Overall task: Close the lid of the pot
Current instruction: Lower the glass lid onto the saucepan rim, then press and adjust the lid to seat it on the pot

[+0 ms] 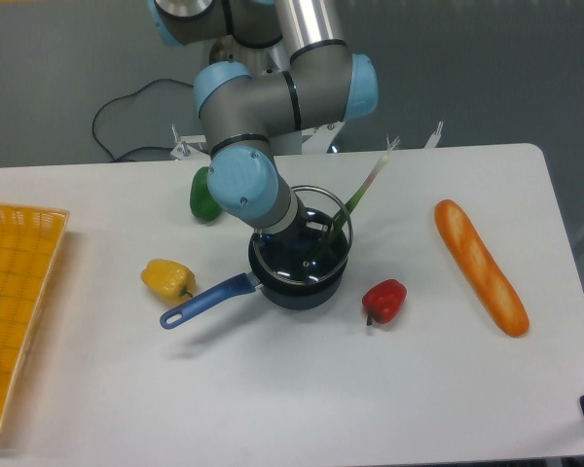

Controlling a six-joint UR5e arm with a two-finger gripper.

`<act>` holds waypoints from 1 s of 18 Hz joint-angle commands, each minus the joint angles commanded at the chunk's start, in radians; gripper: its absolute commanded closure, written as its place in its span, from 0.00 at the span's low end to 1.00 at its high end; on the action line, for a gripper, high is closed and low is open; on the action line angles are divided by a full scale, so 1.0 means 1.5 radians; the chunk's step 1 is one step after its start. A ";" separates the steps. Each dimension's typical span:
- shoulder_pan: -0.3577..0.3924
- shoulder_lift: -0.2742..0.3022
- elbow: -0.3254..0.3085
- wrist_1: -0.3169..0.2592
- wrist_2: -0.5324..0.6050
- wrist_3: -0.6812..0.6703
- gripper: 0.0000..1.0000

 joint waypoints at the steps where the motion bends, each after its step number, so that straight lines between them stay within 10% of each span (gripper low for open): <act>1: 0.000 -0.003 0.000 0.009 0.000 -0.002 0.45; 18: -0.004 -0.012 0.002 0.015 0.007 -0.002 0.36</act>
